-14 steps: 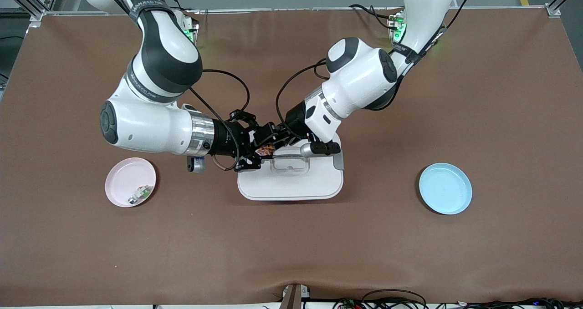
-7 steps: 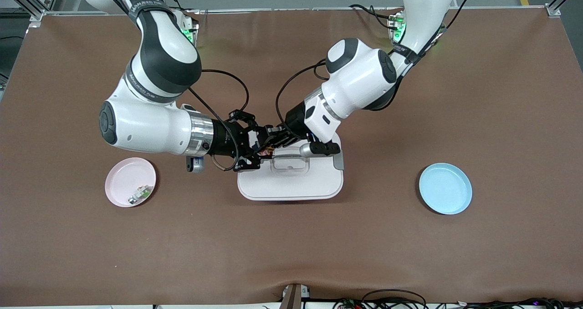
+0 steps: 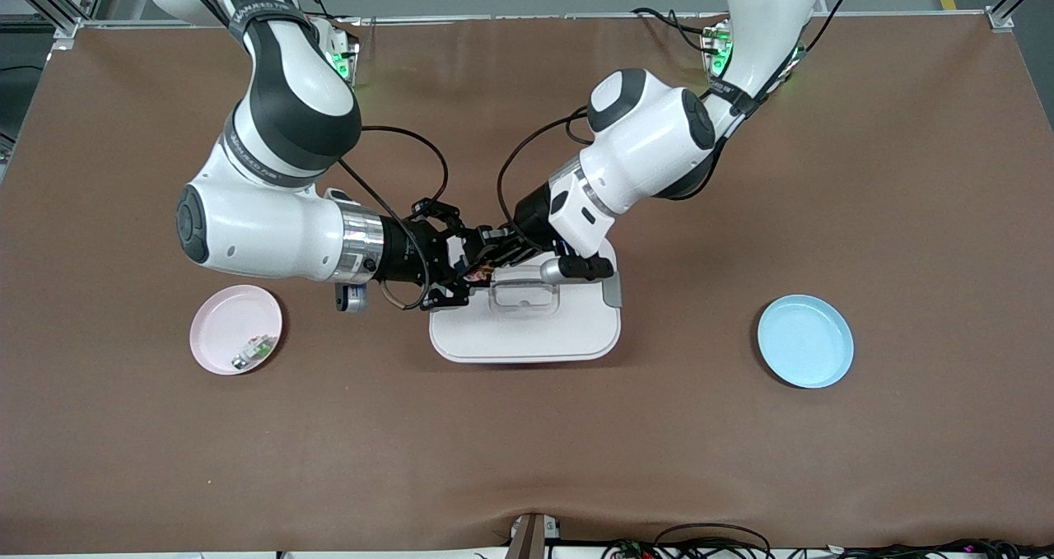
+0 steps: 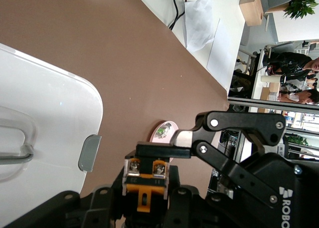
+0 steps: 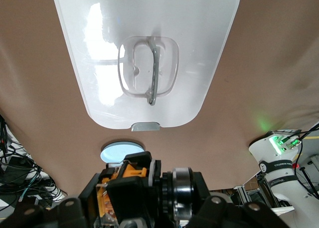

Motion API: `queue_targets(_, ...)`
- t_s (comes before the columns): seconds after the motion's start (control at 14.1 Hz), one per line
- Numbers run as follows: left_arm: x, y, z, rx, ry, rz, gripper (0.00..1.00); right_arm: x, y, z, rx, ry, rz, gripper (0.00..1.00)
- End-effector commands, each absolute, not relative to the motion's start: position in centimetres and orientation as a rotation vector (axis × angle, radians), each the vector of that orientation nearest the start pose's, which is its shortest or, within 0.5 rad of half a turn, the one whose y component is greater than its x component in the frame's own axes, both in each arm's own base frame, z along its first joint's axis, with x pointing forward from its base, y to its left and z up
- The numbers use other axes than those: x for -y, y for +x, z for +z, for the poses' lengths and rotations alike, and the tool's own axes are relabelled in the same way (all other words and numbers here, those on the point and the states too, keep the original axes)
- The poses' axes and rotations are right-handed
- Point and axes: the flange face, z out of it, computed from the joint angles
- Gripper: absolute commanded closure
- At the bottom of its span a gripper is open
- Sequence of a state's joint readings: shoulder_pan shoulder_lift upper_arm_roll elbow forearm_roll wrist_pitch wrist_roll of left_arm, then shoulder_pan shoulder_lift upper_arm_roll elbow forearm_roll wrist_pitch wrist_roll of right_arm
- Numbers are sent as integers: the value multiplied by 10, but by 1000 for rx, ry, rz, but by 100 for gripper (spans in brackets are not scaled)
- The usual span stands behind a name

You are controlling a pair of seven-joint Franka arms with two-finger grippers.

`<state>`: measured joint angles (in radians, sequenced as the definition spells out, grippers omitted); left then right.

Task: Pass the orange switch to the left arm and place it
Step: 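Open the right gripper and withdraw it while the left gripper pulls away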

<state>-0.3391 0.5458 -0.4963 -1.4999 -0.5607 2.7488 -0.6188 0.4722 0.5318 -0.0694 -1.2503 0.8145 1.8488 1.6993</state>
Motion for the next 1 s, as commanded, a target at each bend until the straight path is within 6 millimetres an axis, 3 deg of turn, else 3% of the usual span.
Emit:
queue_targets(0.0,476,570,465,-453,2158,148,94,-335,641,491,-1727,-1889,848,0)
queue_targets(0.28,474,570,470,-454,2156,156,95,-330,641,493,-1669,-1937,836,0)
queue_targets(0.5,469,560,477,-445,2172,165,95,-301,637,500,-1516,-2080,874,0)
queue_targets(0.92,442,519,494,-374,2275,212,94,-253,624,511,-1255,-2461,726,0)
